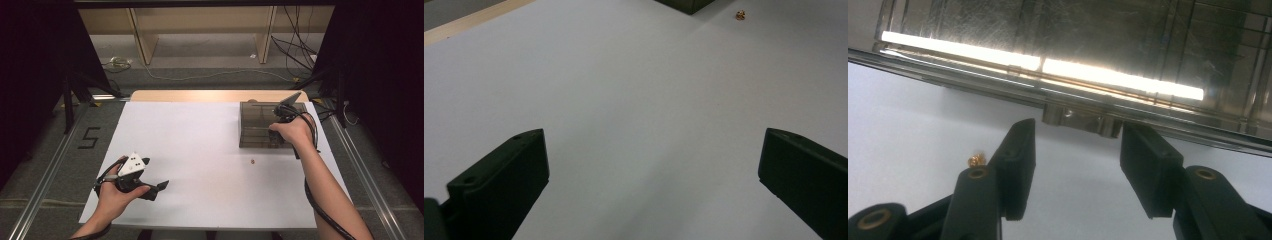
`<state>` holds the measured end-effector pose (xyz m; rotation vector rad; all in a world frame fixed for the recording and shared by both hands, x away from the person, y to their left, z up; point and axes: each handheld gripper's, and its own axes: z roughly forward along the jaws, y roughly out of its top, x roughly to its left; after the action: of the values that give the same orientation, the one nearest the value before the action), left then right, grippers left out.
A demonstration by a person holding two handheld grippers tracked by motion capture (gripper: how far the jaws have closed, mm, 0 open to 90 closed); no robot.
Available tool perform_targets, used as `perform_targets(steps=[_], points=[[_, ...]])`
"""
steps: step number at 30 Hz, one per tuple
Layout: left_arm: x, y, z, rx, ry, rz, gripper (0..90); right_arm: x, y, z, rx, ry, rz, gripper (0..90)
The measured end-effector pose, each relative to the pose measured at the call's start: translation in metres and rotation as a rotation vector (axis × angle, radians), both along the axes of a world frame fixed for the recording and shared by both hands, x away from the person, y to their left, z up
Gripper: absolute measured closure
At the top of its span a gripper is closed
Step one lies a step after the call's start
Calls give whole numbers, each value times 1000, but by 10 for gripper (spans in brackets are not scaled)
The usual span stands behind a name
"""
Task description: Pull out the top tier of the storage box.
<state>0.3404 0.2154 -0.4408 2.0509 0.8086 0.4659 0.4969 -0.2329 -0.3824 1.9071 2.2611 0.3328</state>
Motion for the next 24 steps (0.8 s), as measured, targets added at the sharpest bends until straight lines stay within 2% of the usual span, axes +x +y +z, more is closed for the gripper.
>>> perform_targets(steps=[7,15,24], points=[[0,0,0,0,2,-2,0,3,2,2,-8,18,-16,493],[0,0,-1,2,6,-5,0,9,7,3,-35,60,-45,529],[1,0,0,0,2,-6,0,10,8,3,-48,65,-59,561]])
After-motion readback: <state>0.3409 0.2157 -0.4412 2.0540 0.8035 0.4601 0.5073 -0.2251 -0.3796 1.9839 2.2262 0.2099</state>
